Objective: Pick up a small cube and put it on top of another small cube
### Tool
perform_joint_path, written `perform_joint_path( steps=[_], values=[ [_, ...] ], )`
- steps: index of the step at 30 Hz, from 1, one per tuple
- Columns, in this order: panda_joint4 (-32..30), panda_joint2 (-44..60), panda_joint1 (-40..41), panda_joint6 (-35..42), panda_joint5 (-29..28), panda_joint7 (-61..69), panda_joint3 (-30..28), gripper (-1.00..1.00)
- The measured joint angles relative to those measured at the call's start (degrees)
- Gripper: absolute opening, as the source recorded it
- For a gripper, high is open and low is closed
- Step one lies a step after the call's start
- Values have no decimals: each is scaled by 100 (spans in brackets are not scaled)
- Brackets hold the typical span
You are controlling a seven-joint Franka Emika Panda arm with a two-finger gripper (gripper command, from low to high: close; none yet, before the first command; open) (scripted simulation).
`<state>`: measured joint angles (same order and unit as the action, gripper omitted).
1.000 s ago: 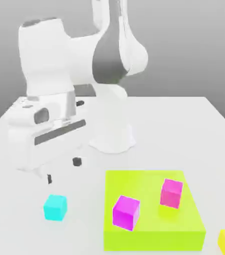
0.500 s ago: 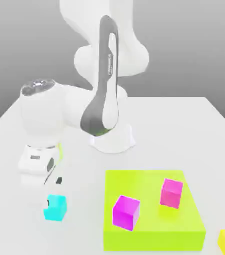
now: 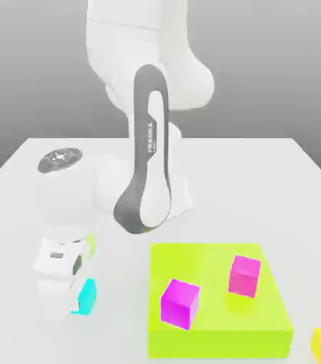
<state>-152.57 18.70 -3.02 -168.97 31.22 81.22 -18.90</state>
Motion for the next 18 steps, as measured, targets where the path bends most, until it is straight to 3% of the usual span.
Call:
perform_joint_path(
  steps=[9, 18],
  values=[
    [-268, -1065, -1043, 711, -1846, -1431, -1386, -100],
    [1519, 43, -2215, 1061, -2233, -2788, -952, -100]
  ],
)
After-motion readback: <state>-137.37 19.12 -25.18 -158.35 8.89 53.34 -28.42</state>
